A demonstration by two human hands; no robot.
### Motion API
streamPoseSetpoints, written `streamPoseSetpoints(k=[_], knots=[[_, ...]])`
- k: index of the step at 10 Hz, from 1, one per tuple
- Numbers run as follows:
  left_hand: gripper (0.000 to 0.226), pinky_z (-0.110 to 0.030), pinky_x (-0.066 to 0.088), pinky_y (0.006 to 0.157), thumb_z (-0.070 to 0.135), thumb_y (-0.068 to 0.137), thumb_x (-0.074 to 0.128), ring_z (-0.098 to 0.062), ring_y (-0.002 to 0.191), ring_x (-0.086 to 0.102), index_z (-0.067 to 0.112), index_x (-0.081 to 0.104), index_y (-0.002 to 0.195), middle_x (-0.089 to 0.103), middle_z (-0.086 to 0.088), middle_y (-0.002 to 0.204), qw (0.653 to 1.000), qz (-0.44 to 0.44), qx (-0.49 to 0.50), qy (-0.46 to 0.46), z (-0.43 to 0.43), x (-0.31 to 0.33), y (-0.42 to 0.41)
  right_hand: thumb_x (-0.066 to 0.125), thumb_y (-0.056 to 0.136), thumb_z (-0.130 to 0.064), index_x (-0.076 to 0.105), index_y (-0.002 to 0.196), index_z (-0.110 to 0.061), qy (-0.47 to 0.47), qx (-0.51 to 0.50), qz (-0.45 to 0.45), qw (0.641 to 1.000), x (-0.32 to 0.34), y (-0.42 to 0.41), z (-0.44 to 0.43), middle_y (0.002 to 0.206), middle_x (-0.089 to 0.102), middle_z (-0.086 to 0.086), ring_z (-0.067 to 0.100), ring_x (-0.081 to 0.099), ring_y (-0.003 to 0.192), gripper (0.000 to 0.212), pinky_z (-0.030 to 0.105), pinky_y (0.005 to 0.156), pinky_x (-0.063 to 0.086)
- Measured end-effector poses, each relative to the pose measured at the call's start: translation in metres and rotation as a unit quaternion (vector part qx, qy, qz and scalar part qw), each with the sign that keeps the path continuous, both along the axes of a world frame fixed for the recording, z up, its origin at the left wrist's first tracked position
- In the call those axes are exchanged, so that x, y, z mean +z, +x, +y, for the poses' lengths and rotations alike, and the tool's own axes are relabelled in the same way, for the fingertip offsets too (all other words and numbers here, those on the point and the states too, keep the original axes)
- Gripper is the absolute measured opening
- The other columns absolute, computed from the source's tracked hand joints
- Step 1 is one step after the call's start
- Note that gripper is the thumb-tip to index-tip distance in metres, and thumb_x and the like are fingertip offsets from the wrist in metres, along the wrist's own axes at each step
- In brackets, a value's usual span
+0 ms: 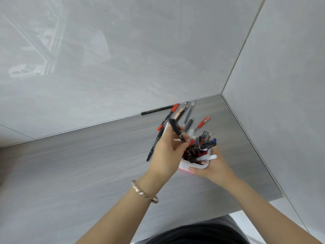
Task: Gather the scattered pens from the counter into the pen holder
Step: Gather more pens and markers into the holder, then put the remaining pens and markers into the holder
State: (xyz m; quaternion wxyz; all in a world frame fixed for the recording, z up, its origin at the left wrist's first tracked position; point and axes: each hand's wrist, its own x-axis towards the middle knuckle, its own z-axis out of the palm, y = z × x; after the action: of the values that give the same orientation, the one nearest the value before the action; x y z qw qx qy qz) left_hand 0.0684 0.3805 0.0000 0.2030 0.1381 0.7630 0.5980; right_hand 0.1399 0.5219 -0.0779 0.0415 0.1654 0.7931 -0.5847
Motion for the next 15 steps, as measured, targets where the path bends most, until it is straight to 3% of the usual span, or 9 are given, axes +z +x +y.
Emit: streamPoseSetpoints(k=[2,4,6,8,11,12,13,14,15], knots=[[0.046,0.002,0.036,0.076,0.009,0.076,0.053,0.007,0.095,0.048,0.03,0.049,0.117,0.051,0.014,0.099,0.979,0.157,-0.07,-0.105,0.008,0.002,0.0,0.084,0.063,-0.027,0.025,0.139,-0.03,0.01,0.017,-0.033,0.999,-0.01,-0.001,0.003,0.128,0.053,-0.013,-0.003,0.056,0.111,0.096,0.015,0.087,0.047],[0.048,-0.015,0.026,0.109,0.024,0.083,0.057,-0.003,0.13,0.035,0.014,0.046,0.128,0.047,-0.003,0.139,0.943,0.26,-0.197,-0.061,0.02,-0.001,-0.005,0.083,0.06,-0.026,0.031,0.137,-0.023,0.029,0.019,-0.055,0.998,-0.005,-0.001,0.004,0.112,0.049,-0.025,-0.01,0.054,0.098,0.093,0.001,0.07,0.041],[0.021,-0.033,0.05,0.091,0.019,0.076,0.051,-0.015,0.105,0.065,0.016,0.07,0.085,0.072,0.002,0.107,0.827,0.485,-0.182,-0.22,0.044,-0.023,-0.009,0.08,0.056,-0.026,0.031,0.114,-0.036,0.034,0.0,-0.013,0.999,0.0,-0.003,-0.001,0.101,0.049,-0.025,-0.009,0.056,0.092,0.077,0.003,0.069,0.044],[0.044,-0.038,0.035,0.11,0.031,0.095,0.029,-0.017,0.133,0.038,0.01,0.046,0.13,0.045,-0.007,0.141,0.889,0.364,-0.18,-0.211,0.001,-0.042,-0.01,0.084,0.062,-0.009,0.04,0.107,-0.038,0.013,-0.006,0.0,1.0,-0.004,-0.003,0.002,0.108,0.06,-0.014,-0.016,0.058,0.096,0.07,-0.001,0.076,0.044],[0.082,-0.054,0.017,0.113,0.064,0.086,0.004,-0.023,0.142,0.016,0.006,0.031,0.138,0.023,-0.006,0.153,0.797,0.396,-0.234,-0.39,0.02,-0.034,-0.001,0.078,0.055,-0.025,0.037,0.102,-0.044,0.053,0.002,-0.029,0.998,-0.005,-0.007,0.003,0.095,0.06,-0.015,-0.011,0.058,0.085,0.065,0.0,0.067,0.044],[0.075,-0.041,0.003,0.118,0.06,0.087,0.021,-0.014,0.144,-0.005,0.012,0.01,0.144,0.002,-0.001,0.157,0.818,0.342,-0.282,-0.366,0.025,-0.027,-0.004,0.082,0.056,-0.018,0.037,0.115,-0.036,0.05,0.008,-0.036,0.998,-0.007,-0.004,0.005,0.109,0.06,-0.014,-0.001,0.06,0.097,0.076,0.013,0.073,0.05],[0.059,-0.018,0.016,0.113,0.037,0.093,0.039,-0.004,0.136,0.021,0.02,0.013,0.143,0.03,-0.002,0.147,0.947,0.098,-0.282,-0.12,0.014,-0.019,-0.011,0.084,0.058,-0.02,0.042,0.115,-0.023,0.05,0.016,-0.044,0.998,-0.005,-0.004,0.005,0.098,0.061,-0.015,-0.008,0.061,0.09,0.071,0.009,0.069,0.048],[0.039,-0.018,0.037,0.1,0.031,0.091,0.042,-0.005,0.121,0.047,0.022,0.041,0.128,0.052,0.003,0.127,0.998,0.051,-0.017,-0.017,-0.005,-0.035,-0.022,0.081,0.066,-0.004,0.046,0.11,-0.022,0.017,0.031,-0.057,0.998,-0.001,-0.006,0.004,0.097,0.065,0.002,-0.001,0.064,0.088,0.06,-0.001,0.07,0.047],[0.035,-0.031,0.045,0.091,0.028,0.089,0.05,-0.018,0.115,0.051,0.016,0.046,0.122,0.05,-0.004,0.128,0.963,0.001,0.116,-0.242,-0.016,-0.069,-0.053,0.082,0.06,-0.01,0.048,0.112,-0.018,0.002,0.013,-0.055,0.998,0.003,-0.004,0.003,0.102,0.067,0.015,0.017,0.067,0.09,0.063,0.026,0.089,0.056]])
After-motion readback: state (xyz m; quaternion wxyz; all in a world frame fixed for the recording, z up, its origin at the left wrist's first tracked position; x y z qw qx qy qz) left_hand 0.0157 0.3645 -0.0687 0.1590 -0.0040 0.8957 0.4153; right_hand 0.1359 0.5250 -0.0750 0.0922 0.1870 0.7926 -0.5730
